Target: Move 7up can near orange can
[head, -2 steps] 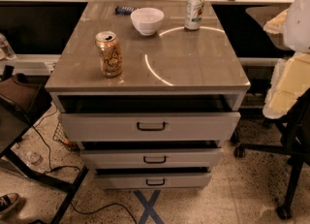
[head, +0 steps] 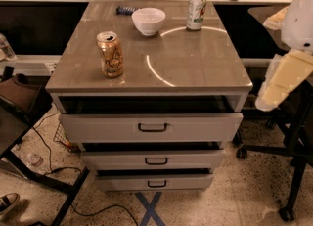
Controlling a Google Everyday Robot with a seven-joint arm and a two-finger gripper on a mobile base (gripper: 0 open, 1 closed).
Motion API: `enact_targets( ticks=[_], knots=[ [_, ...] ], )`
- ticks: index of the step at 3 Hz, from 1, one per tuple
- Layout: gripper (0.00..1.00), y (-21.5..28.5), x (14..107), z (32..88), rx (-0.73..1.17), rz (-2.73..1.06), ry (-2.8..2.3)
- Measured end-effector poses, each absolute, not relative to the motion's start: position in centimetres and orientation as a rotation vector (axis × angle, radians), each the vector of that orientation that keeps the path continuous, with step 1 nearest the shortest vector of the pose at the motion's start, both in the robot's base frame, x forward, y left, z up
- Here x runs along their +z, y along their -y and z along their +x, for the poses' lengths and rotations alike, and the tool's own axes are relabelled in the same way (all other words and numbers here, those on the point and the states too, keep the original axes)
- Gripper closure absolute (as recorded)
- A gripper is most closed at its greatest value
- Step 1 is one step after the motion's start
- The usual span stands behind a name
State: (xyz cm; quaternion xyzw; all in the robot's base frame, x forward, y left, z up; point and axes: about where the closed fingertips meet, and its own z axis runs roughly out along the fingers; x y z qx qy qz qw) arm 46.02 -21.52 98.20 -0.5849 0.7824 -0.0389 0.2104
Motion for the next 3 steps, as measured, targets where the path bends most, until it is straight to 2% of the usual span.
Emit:
enact_targets(
  ticks=[1,3],
  knots=[
    [0.0,22.4,95.2,53.4,0.091,-1.311,-2.114],
    [0.0,22.4,91.5,62.0,0.379,-0.865,-1.925]
  ],
)
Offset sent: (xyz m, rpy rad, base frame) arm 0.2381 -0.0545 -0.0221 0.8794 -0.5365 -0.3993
